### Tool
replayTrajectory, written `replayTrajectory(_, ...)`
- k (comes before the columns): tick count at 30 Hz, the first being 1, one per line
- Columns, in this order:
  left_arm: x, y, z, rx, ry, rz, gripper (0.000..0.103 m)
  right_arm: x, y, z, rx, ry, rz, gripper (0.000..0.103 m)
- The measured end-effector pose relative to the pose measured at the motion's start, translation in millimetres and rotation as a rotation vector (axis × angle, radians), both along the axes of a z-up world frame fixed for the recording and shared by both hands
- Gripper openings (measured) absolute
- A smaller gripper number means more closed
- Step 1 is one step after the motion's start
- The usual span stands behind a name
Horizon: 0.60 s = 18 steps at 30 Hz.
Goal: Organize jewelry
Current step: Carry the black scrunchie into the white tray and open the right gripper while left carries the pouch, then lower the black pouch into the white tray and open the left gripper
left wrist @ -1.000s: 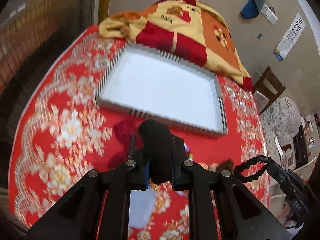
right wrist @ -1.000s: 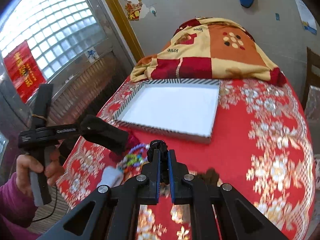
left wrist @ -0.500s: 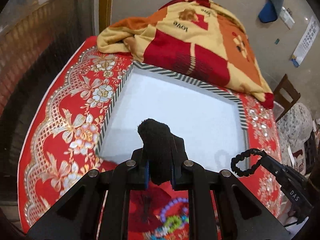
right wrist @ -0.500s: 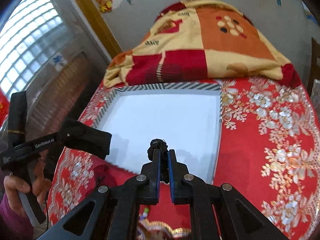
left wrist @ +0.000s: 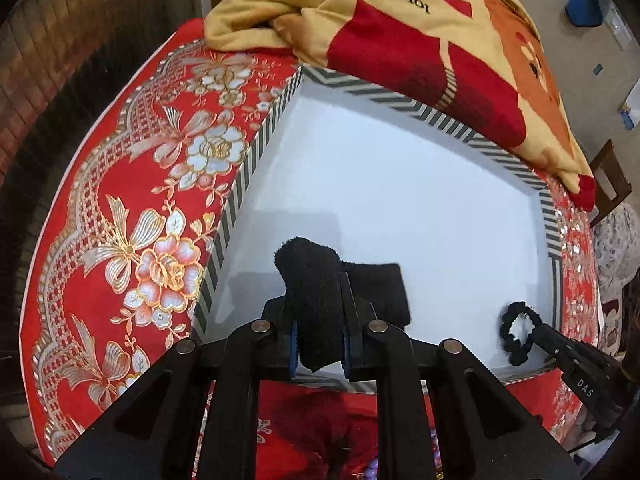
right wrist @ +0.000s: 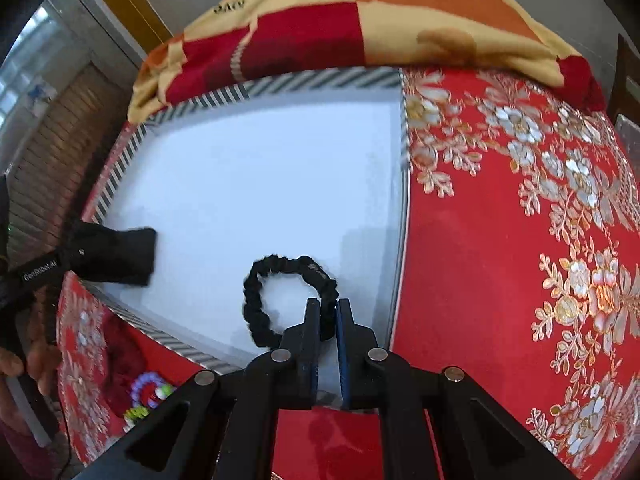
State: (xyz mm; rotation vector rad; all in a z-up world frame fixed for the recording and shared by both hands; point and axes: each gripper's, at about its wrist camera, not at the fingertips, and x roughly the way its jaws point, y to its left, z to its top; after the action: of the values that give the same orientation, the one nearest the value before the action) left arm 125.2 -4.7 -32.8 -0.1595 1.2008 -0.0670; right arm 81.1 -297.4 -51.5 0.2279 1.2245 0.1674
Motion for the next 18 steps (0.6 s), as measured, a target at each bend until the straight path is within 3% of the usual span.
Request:
replayTrajectory(2,-2.1,0.5,-1.2,-0.001,-0.003,-0.003,0.016,-2.2,1.1,0.6,0.013,-0.012,0.017,0.01)
replayTrajectory(4,-4.4,1.3,-2.6,-0.002,0.003,-0.004,0.029,-4.4,1.4,2.1,0.009,-0.028,0.023,0.037)
replayTrajectory(5,-5.5,2.1,-3.9,-0.009,0.011,-0.003,0.034,-6.3,1.5,3.6,0.022,-0.035,0.027,0.041)
replayTrajectory(7,-9.3,4.1,-7.8,-0.025,0.028,-0.001,0.041,-9.0,4.1,6.2,0.019,-0.027,0.038,0.041)
replayTrajectory(18,-41.8,1.5,0.8,-0.018,0.036,-0.01,0.047,-28.6,10.1,13.1,-0.013,0.0,0.063,0.042)
